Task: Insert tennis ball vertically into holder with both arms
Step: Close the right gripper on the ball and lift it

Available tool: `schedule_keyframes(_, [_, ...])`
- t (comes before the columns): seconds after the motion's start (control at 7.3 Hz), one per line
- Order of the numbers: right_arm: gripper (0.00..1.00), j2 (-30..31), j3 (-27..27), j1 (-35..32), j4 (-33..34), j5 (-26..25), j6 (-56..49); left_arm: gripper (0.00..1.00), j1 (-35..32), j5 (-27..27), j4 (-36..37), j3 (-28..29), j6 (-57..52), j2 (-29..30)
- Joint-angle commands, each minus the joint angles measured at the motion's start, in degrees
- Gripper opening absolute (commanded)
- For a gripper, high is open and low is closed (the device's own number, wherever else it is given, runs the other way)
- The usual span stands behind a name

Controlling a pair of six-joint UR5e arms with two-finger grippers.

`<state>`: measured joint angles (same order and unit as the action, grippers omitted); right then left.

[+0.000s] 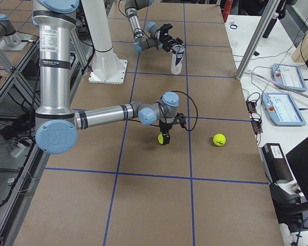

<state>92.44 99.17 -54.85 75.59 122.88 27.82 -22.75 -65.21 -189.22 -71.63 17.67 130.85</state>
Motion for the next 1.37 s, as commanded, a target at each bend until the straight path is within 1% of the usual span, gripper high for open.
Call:
schedule_keyframes(0.0, [0.99,-0.59,-0.65,1.67,-0.09,-2.89,-0.23,0.87,-0.02,0.00,-0.01,0.00,0.00,-0.07])
schedule_keyframes(0.14, [0.99,-0.77,-0.74,2.37,-0.09,-4.48,-0.23,0.87,-0.02,0.00,-0.01,0.00,0.00,-0.07])
schedule_keyframes(0.27, [0.99,-0.77,-0.74,2.38,-0.26,-4.41,-0.05,0.87,-0.02,0.00,-0.09,0.00,0.00,-0.07])
schedule_keyframes(0.41, [0.88,-0.77,-0.74,2.38,-0.18,-4.23,0.47,0.87,-0.02,0.00,-0.01,0.00,0.00,-0.07])
schedule_keyframes(0.55, [0.26,-0.77,-0.48,2.29,-0.26,-4.14,2.39,0.87,-0.02,0.00,-0.01,0.00,0.00,-0.07])
schedule_keyframes(0.68, [0.00,-0.86,0.14,2.29,-0.27,-3.97,2.41,0.87,-0.02,0.00,-0.01,-0.09,0.00,-0.07])
schedule_keyframes(0.82, [0.00,-0.86,0.93,2.21,-0.27,-3.88,2.50,0.87,-0.02,0.00,-0.01,-0.09,0.00,-0.07])
schedule_keyframes(1.1, [0.00,-0.95,5.92,1.07,0.61,-3.71,2.93,0.87,0.24,0.00,-0.09,0.09,0.09,-0.16])
schedule_keyframes(1.23, [0.00,-1.82,7.07,1.06,0.53,-2.57,6.85,0.87,0.33,0.00,-0.09,0.35,0.09,-0.16])
